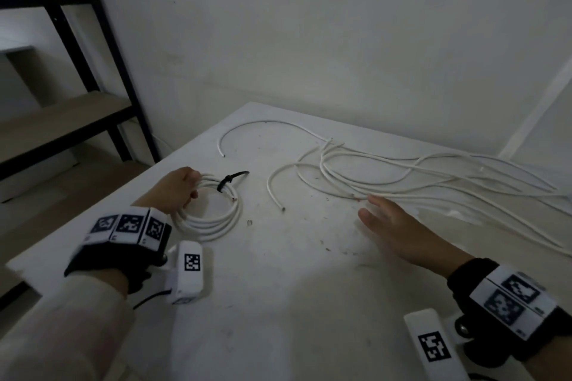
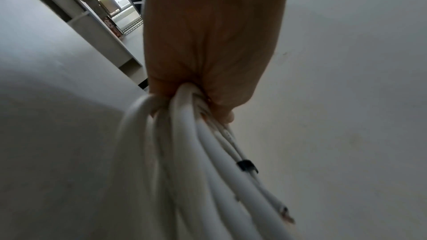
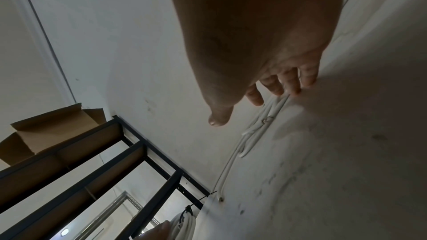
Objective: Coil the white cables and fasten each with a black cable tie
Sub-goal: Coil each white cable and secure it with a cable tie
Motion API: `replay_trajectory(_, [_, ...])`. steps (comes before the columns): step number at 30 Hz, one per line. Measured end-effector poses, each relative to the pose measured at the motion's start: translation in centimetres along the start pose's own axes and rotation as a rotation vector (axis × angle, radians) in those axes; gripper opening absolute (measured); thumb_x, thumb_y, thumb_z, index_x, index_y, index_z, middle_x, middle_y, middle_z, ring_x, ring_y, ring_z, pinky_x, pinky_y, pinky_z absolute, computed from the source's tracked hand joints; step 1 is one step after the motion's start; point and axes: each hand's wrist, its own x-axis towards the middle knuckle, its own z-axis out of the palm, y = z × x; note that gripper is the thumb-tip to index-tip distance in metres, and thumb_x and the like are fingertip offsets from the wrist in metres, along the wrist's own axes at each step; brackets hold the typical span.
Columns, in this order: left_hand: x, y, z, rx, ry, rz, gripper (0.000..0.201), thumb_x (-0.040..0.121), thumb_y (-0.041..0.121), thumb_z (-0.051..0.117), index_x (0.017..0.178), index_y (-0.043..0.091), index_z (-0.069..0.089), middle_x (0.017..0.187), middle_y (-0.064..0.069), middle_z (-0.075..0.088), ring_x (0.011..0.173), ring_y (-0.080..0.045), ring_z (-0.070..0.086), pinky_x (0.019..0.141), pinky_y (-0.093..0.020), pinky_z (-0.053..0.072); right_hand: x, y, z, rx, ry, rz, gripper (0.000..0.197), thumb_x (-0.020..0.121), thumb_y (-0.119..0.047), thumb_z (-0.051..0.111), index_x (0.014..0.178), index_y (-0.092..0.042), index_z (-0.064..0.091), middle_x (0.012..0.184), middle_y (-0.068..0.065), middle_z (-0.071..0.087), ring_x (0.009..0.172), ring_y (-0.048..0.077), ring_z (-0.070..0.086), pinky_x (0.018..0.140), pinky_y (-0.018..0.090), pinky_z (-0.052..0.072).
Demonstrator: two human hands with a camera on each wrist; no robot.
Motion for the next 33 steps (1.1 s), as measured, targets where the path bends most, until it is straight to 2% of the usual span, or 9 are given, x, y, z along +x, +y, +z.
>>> replay_trajectory(3, [1.0, -0.5, 0.0, 0.185, 0.017, -0.039, 0.026, 0.100, 0.016, 0.031, 0.091, 0.002, 0.051, 0.098, -0.026, 0.059, 0.080, -0.032, 0.054, 0.075, -0.034, 0.038, 0.3, 0.5, -0.1, -0.006, 0.004, -0.001, 0.064, 0.089, -0.049, 0.040, 0.144, -0.020, 0.025, 0.151, -0.002, 0.027, 0.137, 0.012, 0.028, 0.108, 0.026, 0.022])
replay_trajectory(5, [1.3, -0.5, 0.2, 0.296, 0.011, -0.065, 0.028, 0.100, 0.013, 0.032, 0.109, -0.002, 0.054, 0.119, -0.024, 0.056, 0.108, -0.036, 0.052, 0.090, -0.034, 0.034, 0.5, 0.8, -0.2, -0.006, 0.009, 0.000, 0.064, 0.089, -0.050, 0.041, 0.143, -0.020, 0.027, 0.150, -0.002, 0.029, 0.137, 0.013, 0.029, 0.109, 0.028, 0.022])
replay_trajectory(7, [1.4, -0.5, 0.2, 0.392, 0.018, -0.058, 0.031, 0.099, 0.012, 0.033, 0.119, 0.001, 0.054, 0.129, -0.019, 0.052, 0.119, -0.034, 0.047, 0.095, -0.033, 0.031, 0.5, 0.9, -0.3, -0.011, 0.011, 0.000, 0.063, 0.089, -0.049, 0.042, 0.143, -0.020, 0.028, 0.149, -0.002, 0.031, 0.136, 0.012, 0.030, 0.108, 0.028, 0.023])
replay_trajectory(14, [1.7, -0.2, -0.2, 0.426, 0.144, -0.020, 0.027, 0.094, 0.027, 0.046, 0.111, 0.012, 0.061, 0.119, -0.015, 0.057, 0.114, -0.037, 0.048, 0.099, -0.040, 0.036, 0.6, 1.3, -0.8, -0.001, 0.009, -0.016, 0.056, 0.089, -0.045, 0.048, 0.138, -0.020, 0.037, 0.143, -0.002, 0.040, 0.131, 0.012, 0.038, 0.098, 0.021, 0.028])
replay_trajectory(17, [1.2, 2.3, 0.4, 0.472, 0.137, 0.052, 0.031, 0.092, 0.036, 0.047, 0.114, 0.019, 0.059, 0.119, -0.016, 0.054, 0.114, -0.036, 0.048, 0.100, -0.047, 0.038, 0.8, 1.5, -1.4, 0.026, 0.076, -0.026, 0.046, 0.089, -0.035, 0.055, 0.130, -0.018, 0.046, 0.131, 0.001, 0.048, 0.116, 0.014, 0.048, 0.089, 0.020, 0.032])
replay_trajectory(22, [-0.6, 7.0, 3.3, 0.580, 0.081, 0.223, 0.034, 0.093, 0.041, 0.046, 0.120, 0.023, 0.056, 0.124, -0.009, 0.050, 0.118, -0.029, 0.044, 0.099, -0.042, 0.035, 2.0, 1.8, -2.4, -0.105, 0.213, -0.121, 0.032, 0.088, -0.024, 0.059, 0.116, -0.010, 0.055, 0.114, 0.006, 0.045, 0.094, 0.013, 0.046, 0.080, 0.021, 0.033])
replay_trajectory(24, [-1.2, 8.6, 4.8, 0.652, 0.067, 0.307, 0.035, 0.093, 0.043, 0.044, 0.121, 0.024, 0.055, 0.124, -0.007, 0.051, 0.117, -0.027, 0.046, 0.097, -0.040, 0.036, 2.5, 2.2, -2.9, -0.161, 0.270, -0.153, 0.030, 0.088, -0.020, 0.058, 0.115, -0.007, 0.056, 0.114, 0.010, 0.046, 0.096, 0.018, 0.047, 0.082, 0.022, 0.033])
replay_trajectory(28, [-2.4, 11.1, 8.0, 0.823, 0.045, 0.474, 0.038, 0.095, 0.043, 0.039, 0.126, 0.024, 0.051, 0.125, -0.004, 0.050, 0.115, -0.023, 0.047, 0.092, -0.036, 0.036, 2.8, 3.5, -4.3, -0.324, 0.231, -0.064, 0.041, 0.092, -0.021, 0.050, 0.130, -0.006, 0.045, 0.131, 0.014, 0.041, 0.121, 0.028, 0.042, 0.100, 0.034, 0.035])
replay_trajectory(33, [-3.4, 13.3, 11.2, 0.862, -0.039, 0.532, 0.040, 0.096, 0.042, 0.037, 0.131, 0.025, 0.044, 0.131, -0.003, 0.046, 0.120, -0.022, 0.044, 0.096, -0.037, 0.033, 1.9, 4.6, -5.7, -0.394, 0.238, 0.001, 0.039, 0.093, -0.018, 0.045, 0.131, -0.007, 0.044, 0.129, 0.011, 0.044, 0.119, 0.026, 0.043, 0.094, 0.031, 0.036])
